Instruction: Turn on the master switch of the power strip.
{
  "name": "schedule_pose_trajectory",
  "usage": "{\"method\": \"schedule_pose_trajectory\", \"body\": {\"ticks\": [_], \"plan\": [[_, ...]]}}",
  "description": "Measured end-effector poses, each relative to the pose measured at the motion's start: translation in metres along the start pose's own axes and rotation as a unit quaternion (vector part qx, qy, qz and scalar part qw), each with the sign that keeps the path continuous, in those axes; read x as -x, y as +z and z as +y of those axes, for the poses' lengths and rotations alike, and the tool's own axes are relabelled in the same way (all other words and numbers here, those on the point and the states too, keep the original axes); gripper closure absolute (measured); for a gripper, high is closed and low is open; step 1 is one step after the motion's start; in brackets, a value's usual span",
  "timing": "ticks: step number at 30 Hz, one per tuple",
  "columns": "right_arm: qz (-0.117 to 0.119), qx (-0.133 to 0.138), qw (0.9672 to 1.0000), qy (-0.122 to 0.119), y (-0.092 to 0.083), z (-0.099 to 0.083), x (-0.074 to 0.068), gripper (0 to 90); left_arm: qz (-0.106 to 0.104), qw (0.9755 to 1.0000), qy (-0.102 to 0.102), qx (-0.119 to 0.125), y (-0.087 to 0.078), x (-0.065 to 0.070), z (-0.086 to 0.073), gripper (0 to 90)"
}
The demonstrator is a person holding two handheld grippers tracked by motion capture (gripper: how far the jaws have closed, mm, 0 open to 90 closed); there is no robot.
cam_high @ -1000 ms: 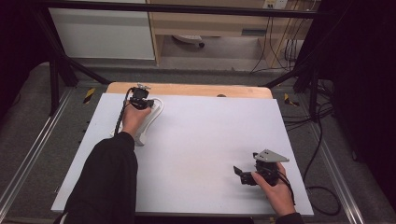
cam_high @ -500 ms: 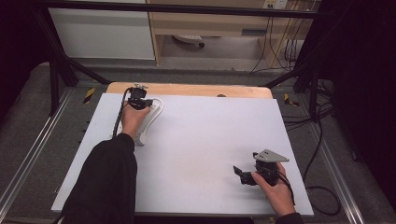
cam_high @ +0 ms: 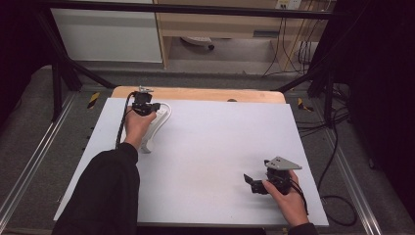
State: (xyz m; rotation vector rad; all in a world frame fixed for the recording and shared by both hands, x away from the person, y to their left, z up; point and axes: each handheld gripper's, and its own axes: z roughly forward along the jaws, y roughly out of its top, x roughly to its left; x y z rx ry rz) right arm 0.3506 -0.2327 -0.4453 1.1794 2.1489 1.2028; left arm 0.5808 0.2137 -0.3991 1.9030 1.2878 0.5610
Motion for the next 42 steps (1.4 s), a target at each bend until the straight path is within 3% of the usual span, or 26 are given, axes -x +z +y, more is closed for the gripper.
{"method": "schedule_pose_trajectory", "body": {"ticks": [9,17,22,29,33,42], "plan": [[0.003,0.0,1.0,-0.004,0.001,0.001,-0.002,3.5,-0.002,0.9999,0.004,0.009,-0.013,0.005,-0.002,90.0],[0.002,-0.001,1.0,-0.004,0.001,0.001,-0.003,3.5,-0.012,0.9998,0.009,0.014,-0.015,0.01,-0.002,90.0],[0.001,0.0,1.0,-0.003,0.001,0.001,-0.002,3.5,-0.016,0.9996,0.01,0.021,-0.017,0.009,-0.002,83.5],[0.001,-0.002,1.0,-0.004,0.001,0.0,-0.002,3.5,-0.021,0.9992,0.001,0.035,-0.023,0.008,-0.003,63.8],[0.0,-0.002,1.0,-0.004,0.001,0.0,-0.002,3.5,-0.022,0.9987,-0.017,0.042,-0.027,0.007,-0.003,46.5],[-0.005,-0.003,1.0,-0.004,0.002,0.0,-0.002,3.4,-0.043,0.9963,-0.026,0.069,-0.046,0.007,-0.004,29.0]]}}
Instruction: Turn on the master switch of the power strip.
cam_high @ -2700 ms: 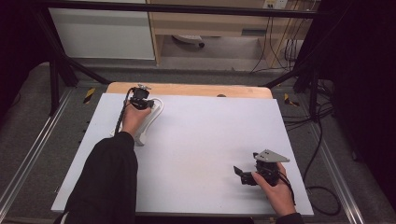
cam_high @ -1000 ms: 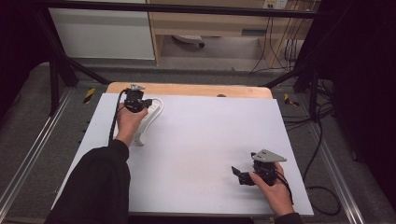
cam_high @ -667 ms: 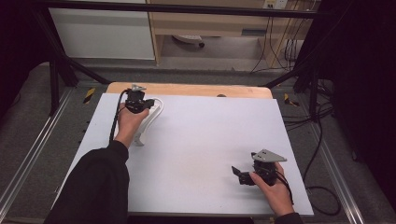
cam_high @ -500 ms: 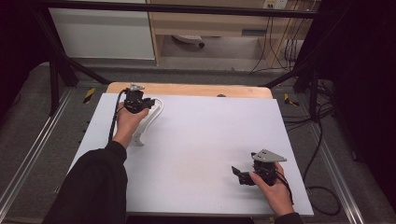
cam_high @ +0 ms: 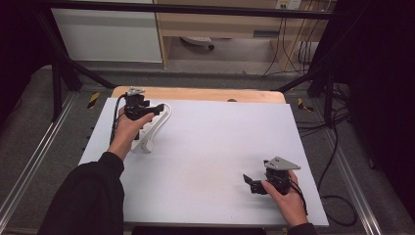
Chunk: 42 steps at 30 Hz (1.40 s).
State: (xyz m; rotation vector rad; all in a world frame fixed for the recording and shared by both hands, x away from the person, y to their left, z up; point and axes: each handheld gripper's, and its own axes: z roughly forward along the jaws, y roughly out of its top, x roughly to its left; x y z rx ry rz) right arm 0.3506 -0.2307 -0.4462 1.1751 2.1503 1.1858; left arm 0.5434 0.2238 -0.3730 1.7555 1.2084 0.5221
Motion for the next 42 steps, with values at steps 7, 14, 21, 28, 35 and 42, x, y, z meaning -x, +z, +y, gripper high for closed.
{"method": "schedule_pose_trajectory", "body": {"ticks": [7,14,21,28,35,42], "plan": [[0.0,0.0,1.0,0.0,0.0,0.0,0.0,3.4,-0.018,0.9997,-0.01,0.012,-0.011,0.01,-0.001,15.9],[0.001,0.001,1.0,-0.002,0.0,0.0,0.0,3.4,-0.034,0.9991,-0.001,0.025,-0.026,0.024,-0.006,13.0],[0.001,0.003,1.0,-0.001,0.0,0.001,0.0,3.4,-0.047,0.9984,0.008,0.03,-0.042,0.036,-0.017,11.6],[0.004,0.004,1.0,-0.005,0.0,0.002,-0.002,3.4,-0.055,0.9979,0.022,0.027,-0.063,0.046,-0.028,9.2],[0.007,0.002,1.0,-0.005,0.0,0.003,-0.004,3.4,-0.069,0.9968,0.023,0.033,-0.083,0.059,-0.04,8.0],[0.005,0.003,0.9999,-0.009,0.0,0.003,-0.004,3.4,-0.081,0.9952,0.027,0.048,-0.103,0.065,-0.048,8.1]]}}
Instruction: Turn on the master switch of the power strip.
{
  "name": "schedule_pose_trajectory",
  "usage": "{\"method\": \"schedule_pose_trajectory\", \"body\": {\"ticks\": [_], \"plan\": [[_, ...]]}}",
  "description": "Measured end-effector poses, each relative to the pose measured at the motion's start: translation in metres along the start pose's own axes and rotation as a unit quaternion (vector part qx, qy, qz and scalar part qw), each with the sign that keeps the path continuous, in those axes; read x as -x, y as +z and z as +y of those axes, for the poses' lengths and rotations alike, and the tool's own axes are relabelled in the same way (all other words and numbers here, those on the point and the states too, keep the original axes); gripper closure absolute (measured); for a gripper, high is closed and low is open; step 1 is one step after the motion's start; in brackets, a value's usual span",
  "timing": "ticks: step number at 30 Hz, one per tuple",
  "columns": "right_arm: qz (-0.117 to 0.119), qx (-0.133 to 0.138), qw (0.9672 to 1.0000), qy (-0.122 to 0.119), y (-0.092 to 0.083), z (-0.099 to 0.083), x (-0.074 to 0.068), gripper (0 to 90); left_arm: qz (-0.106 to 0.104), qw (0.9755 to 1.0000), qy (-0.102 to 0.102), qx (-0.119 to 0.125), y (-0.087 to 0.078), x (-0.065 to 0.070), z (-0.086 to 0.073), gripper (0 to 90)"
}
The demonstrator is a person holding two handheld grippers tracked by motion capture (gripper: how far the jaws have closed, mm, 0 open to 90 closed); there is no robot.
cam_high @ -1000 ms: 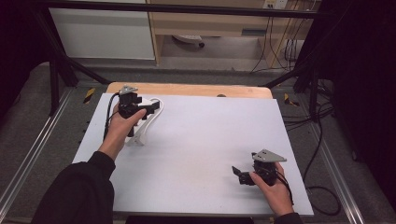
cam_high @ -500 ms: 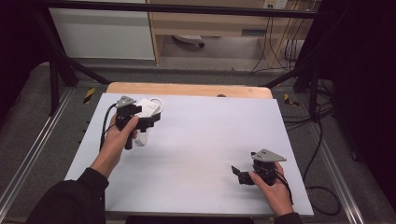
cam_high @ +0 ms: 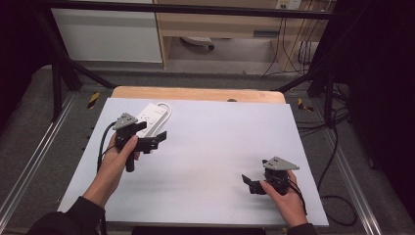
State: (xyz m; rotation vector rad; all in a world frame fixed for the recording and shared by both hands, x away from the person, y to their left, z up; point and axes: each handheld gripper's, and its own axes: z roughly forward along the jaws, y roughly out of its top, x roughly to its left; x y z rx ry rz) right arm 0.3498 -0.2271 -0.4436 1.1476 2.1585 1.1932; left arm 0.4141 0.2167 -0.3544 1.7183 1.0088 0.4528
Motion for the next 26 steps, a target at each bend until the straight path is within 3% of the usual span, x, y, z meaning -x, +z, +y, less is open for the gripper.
{"method": "schedule_pose_trajectory", "body": {"ticks": [9,14,17,20,23,26], "plan": [[0.006,-0.003,1.0,-0.002,0.001,0.0,-0.001,3.1,0.002,0.9998,0.0,0.022,-0.034,0.003,-0.024,8.2],[0.002,-0.002,1.0,0.003,0.001,0.0,0.001,3.1,0.007,0.9995,-0.009,0.028,-0.052,0.0,-0.051,8.7],[-0.003,-0.006,1.0,-0.002,0.002,-0.001,0.002,3.1,0.013,0.9996,0.004,0.023,-0.064,0.003,-0.068,9.4],[-0.015,-0.023,0.9996,0.001,0.006,-0.002,0.005,3.5,0.018,0.9995,0.025,0.01,-0.076,0.007,-0.083,9.0],[-0.036,-0.04,0.9985,0.014,0.013,-0.004,0.011,4.1,0.016,0.9994,0.03,0.005,-0.084,0.01,-0.095,8.5],[-0.063,-0.093,0.9932,0.028,0.028,-0.006,0.018,2.2,0.029,0.9985,0.044,-0.011,-0.084,0.008,-0.107,8.3]]}}
